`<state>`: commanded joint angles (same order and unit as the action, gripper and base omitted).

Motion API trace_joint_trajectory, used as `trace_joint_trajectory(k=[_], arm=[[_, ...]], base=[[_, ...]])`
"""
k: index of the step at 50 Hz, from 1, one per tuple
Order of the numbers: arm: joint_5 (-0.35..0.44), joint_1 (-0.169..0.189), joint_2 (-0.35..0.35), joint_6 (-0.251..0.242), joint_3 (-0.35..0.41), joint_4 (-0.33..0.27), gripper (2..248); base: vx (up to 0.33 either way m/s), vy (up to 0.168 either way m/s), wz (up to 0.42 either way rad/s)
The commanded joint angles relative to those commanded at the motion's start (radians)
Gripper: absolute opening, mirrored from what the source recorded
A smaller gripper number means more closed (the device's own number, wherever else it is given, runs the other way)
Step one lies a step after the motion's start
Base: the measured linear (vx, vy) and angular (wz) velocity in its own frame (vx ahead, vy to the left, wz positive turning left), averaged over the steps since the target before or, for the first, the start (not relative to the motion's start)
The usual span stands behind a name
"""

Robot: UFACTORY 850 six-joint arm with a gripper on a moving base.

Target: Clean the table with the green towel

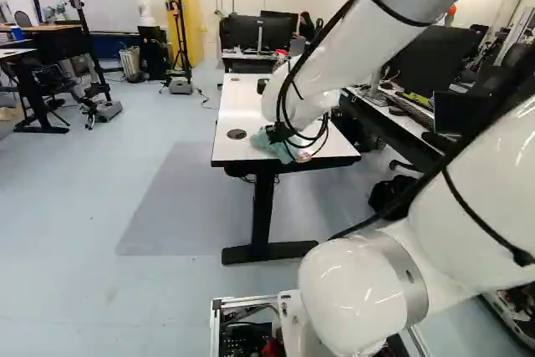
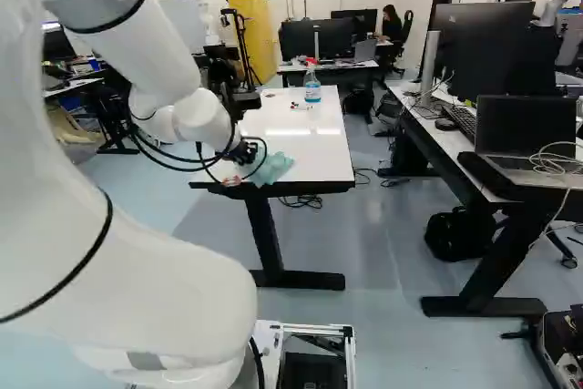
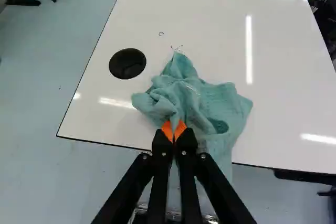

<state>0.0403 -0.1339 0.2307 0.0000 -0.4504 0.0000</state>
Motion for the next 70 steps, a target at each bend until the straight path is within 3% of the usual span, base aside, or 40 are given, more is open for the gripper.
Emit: trace_joint_trajectory(k=[31, 52, 70], arm=[[0.000, 0.009, -0.009, 0.000, -0.011, 0.000, 24], [0.000, 0.056, -0.048, 0.000, -0.095, 0.000, 24], [0.000, 0.062, -0.152, 0.000, -0.193, 0.000, 24]], base=[[0.000, 0.000, 0.000], [0.000, 0.000, 0.000], [0.000, 0.000, 0.000]])
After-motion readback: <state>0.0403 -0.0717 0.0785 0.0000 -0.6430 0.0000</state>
